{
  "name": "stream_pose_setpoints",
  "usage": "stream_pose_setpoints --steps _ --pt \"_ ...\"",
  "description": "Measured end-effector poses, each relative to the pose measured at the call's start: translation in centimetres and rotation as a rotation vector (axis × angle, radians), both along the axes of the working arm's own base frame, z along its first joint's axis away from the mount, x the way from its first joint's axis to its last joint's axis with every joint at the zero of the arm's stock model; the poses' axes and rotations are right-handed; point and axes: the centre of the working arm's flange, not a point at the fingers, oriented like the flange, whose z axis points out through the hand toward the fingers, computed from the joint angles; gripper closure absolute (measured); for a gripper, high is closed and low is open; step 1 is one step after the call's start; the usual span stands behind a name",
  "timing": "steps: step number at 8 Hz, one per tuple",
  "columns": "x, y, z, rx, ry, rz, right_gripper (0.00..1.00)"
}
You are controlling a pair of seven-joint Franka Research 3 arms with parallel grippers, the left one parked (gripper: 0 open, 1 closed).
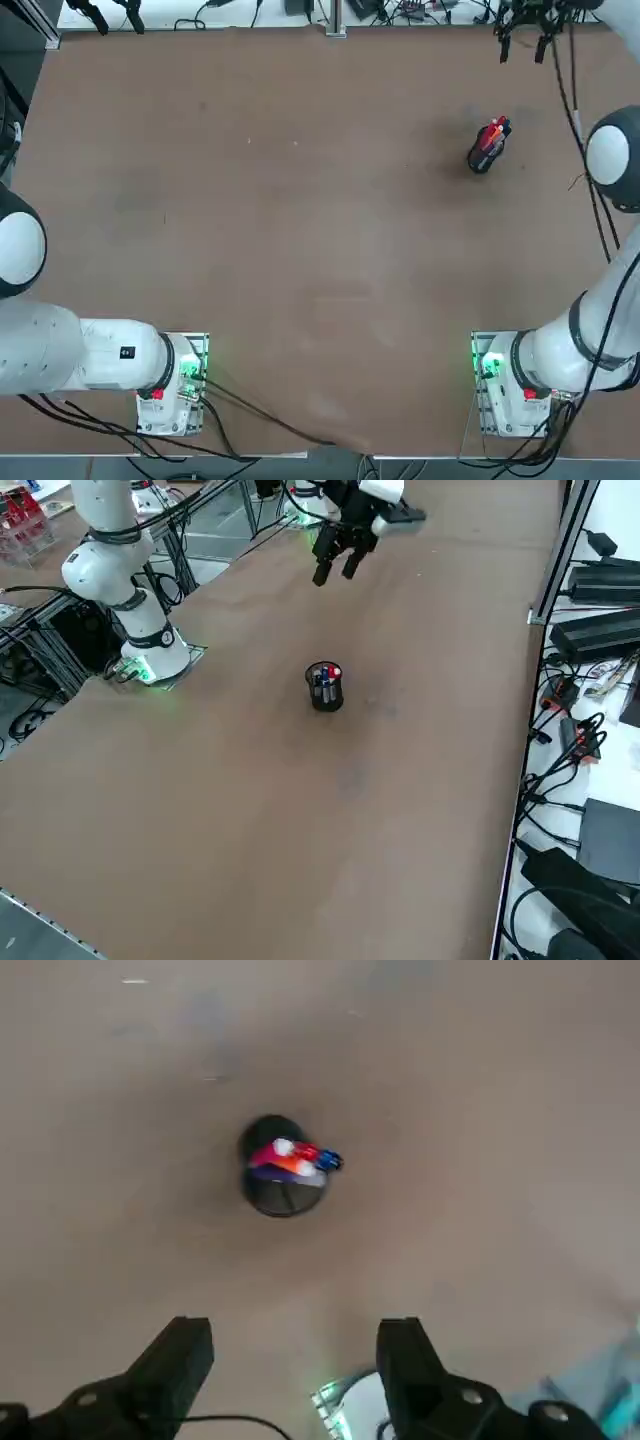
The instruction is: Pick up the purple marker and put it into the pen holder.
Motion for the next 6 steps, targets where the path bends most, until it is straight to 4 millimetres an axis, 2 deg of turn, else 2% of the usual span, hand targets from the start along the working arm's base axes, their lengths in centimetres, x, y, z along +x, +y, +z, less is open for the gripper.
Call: stream_pose_setpoints --steps 3,4,6 --pt "-0.5 -1.9 3.6 0.148 -0.151 0.208 0.00" --pt "-1.2 -2.1 4.5 0.165 -0.198 0.269 0.00" --pt "-4.3 -2.3 5.9 0.176 -0.240 0.351 0.00"
